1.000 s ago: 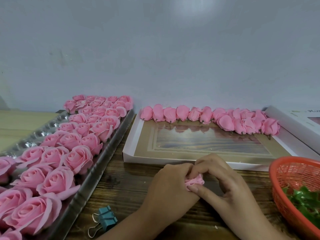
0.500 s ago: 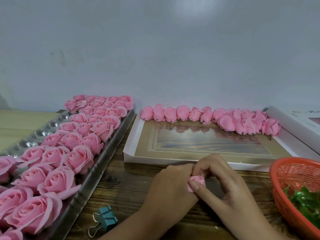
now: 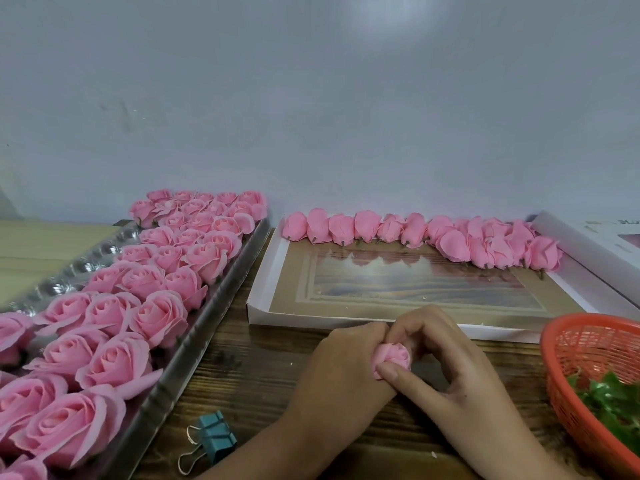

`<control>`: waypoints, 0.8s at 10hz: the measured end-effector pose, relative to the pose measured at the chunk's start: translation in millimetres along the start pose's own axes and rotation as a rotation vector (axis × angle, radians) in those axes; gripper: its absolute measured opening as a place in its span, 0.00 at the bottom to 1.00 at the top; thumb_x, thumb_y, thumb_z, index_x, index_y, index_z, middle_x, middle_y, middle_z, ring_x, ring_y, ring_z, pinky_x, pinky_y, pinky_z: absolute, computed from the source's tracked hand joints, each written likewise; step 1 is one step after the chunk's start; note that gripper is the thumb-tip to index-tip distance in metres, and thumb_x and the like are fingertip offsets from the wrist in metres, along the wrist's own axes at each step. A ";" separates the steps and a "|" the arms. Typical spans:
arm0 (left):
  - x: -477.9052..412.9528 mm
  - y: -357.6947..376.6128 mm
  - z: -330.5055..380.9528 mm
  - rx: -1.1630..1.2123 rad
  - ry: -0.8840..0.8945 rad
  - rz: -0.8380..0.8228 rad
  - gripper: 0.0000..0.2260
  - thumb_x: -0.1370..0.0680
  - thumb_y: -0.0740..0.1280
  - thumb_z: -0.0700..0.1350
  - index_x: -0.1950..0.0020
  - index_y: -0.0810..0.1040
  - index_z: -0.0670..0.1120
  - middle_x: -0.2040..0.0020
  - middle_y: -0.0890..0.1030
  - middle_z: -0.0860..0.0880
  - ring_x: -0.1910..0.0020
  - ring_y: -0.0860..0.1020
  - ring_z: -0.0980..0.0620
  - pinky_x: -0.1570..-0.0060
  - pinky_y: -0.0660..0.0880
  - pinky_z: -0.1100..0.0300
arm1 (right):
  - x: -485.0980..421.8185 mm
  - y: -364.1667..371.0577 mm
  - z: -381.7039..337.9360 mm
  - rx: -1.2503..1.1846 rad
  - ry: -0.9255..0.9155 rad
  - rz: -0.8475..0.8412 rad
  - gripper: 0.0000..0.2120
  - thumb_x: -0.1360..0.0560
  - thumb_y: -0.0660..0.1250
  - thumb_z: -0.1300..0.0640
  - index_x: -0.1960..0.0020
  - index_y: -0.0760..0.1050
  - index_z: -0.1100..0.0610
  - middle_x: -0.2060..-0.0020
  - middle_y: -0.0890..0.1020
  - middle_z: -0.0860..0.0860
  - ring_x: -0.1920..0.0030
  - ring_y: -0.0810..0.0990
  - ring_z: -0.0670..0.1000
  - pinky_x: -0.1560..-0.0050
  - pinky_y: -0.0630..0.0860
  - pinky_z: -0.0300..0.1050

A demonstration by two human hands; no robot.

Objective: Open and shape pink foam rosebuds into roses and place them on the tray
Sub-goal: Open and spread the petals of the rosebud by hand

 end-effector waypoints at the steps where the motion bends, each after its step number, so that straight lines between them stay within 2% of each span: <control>1: 0.1 -1.0 -0.6 0.047 -0.005 0.005 0.07 0.30 0.67 0.51 0.66 0.70 0.57 0.69 0.75 0.60 0.67 0.74 0.60 0.67 0.72 0.62 | -0.6 -0.4 -1.9 0.026 -0.026 -0.001 0.06 0.28 0.71 0.49 0.57 0.77 0.50 0.59 0.76 0.47 0.56 0.76 0.49 0.56 0.71 0.38; 2: -0.9 -0.8 -2.9 0.127 -0.027 0.000 0.04 0.31 0.69 0.50 0.63 0.75 0.55 0.65 0.79 0.59 0.64 0.77 0.59 0.67 0.71 0.68 | -0.3 -2.7 0.6 0.002 -0.023 0.015 0.04 0.29 0.72 0.53 0.57 0.78 0.51 0.58 0.77 0.47 0.55 0.76 0.49 0.53 0.71 0.37; 3: -2.6 -1.6 -4.9 0.138 -0.044 0.014 0.07 0.33 0.69 0.51 0.63 0.76 0.49 0.66 0.78 0.55 0.66 0.75 0.56 0.67 0.72 0.61 | 0.3 -5.2 7.6 -0.074 0.034 0.045 0.04 0.29 0.71 0.52 0.56 0.78 0.48 0.58 0.78 0.48 0.55 0.77 0.51 0.52 0.74 0.43; 4: -3.6 -7.7 -5.5 0.164 -0.056 0.066 0.08 0.34 0.68 0.55 0.66 0.72 0.53 0.70 0.75 0.59 0.69 0.72 0.60 0.69 0.66 0.69 | 2.0 -7.4 16.9 -0.209 0.112 0.087 0.08 0.28 0.72 0.47 0.51 0.77 0.48 0.59 0.80 0.49 0.57 0.80 0.49 0.52 0.76 0.42; 5: -4.1 -12.5 -13.3 0.202 -0.095 0.116 0.12 0.35 0.69 0.60 0.63 0.75 0.53 0.68 0.76 0.58 0.67 0.74 0.61 0.68 0.69 0.68 | 4.0 -8.5 22.7 -0.237 0.155 0.113 0.11 0.30 0.69 0.46 0.50 0.76 0.48 0.62 0.79 0.54 0.60 0.78 0.51 0.53 0.76 0.50; 6: -3.1 -17.5 -15.7 0.268 -0.127 0.133 0.10 0.32 0.71 0.56 0.63 0.74 0.52 0.67 0.76 0.56 0.67 0.73 0.62 0.68 0.69 0.69 | 4.0 -11.1 24.8 -0.229 0.160 0.144 0.11 0.31 0.68 0.45 0.51 0.74 0.46 0.62 0.78 0.53 0.59 0.77 0.49 0.49 0.74 0.48; 7: -0.8 -17.3 -3.2 0.437 -0.132 0.068 0.17 0.26 0.66 0.56 0.59 0.73 0.42 0.67 0.73 0.49 0.68 0.70 0.55 0.67 0.69 0.60 | 2.8 -13.2 24.4 -0.228 0.150 0.158 0.08 0.27 0.70 0.45 0.53 0.73 0.46 0.63 0.76 0.52 0.60 0.75 0.49 0.53 0.72 0.41; 8: 2.6 -14.1 -9.5 0.557 -0.296 0.073 0.16 0.18 0.57 0.49 0.62 0.71 0.42 0.67 0.69 0.45 0.67 0.65 0.48 0.60 0.65 0.54 | 2.6 -11.7 22.2 -0.213 0.147 0.137 0.10 0.28 0.71 0.47 0.56 0.73 0.50 0.65 0.75 0.49 0.63 0.73 0.48 0.59 0.70 0.38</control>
Point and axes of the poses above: each hand's wrist, its own x-axis away from the middle knuckle, its own y-axis out of the palm, z = x × y, the point moved 10 cm from there along -x, towards the middle knuckle
